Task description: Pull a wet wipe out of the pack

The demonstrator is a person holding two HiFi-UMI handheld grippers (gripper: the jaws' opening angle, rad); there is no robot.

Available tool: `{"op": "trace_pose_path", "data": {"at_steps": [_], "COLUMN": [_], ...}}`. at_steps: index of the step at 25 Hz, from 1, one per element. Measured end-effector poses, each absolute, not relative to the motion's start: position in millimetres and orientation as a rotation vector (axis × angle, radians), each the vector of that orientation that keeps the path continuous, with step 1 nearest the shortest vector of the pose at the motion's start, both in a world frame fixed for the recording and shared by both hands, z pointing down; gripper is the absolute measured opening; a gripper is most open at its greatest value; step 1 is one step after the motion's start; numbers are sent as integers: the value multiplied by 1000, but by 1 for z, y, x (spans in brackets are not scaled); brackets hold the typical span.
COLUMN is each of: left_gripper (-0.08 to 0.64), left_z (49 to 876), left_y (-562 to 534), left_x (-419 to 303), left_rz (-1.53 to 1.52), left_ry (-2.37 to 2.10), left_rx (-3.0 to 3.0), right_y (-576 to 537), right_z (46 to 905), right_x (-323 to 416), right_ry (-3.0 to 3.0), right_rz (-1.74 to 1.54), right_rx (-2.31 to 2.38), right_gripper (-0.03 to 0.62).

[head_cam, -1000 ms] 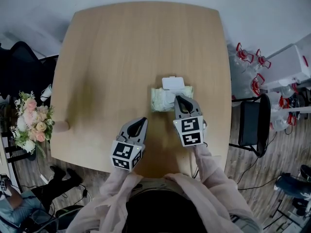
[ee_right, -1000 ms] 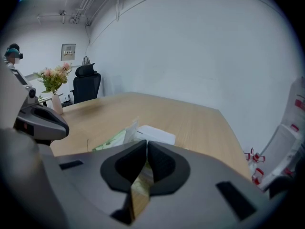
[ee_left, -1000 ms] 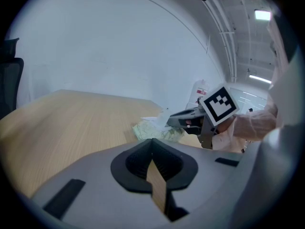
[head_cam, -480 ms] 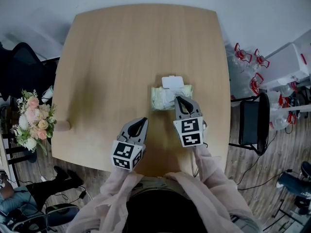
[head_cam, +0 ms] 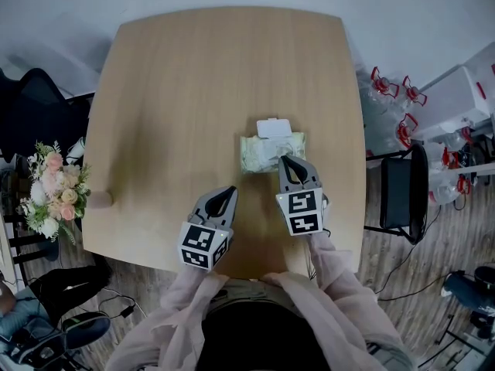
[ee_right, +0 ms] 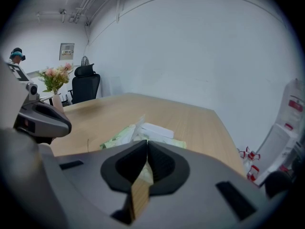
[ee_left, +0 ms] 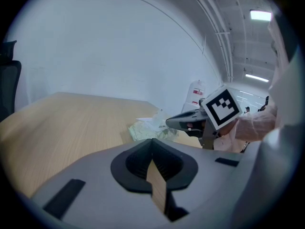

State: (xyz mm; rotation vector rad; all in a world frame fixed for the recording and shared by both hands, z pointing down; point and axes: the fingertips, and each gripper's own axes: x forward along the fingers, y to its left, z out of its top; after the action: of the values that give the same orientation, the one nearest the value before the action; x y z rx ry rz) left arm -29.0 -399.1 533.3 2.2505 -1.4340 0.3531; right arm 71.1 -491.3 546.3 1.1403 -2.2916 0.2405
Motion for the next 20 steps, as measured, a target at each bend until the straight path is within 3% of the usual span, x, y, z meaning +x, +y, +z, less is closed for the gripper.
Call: {"op": "trace_pose_path", "data": {"at_steps": [20], "left_gripper": [11], "left_z": [530], "left_y": [-384], "left_x": [-23], "left_rz": [368], "left_ry": [-1412], "left_rx": [2275], "right_y": [-468], "right_z": [548], "right_x": [77], "right_ry": [-2276], "right_rz": [242], "right_rx": [1140], "right_gripper": [8]}}
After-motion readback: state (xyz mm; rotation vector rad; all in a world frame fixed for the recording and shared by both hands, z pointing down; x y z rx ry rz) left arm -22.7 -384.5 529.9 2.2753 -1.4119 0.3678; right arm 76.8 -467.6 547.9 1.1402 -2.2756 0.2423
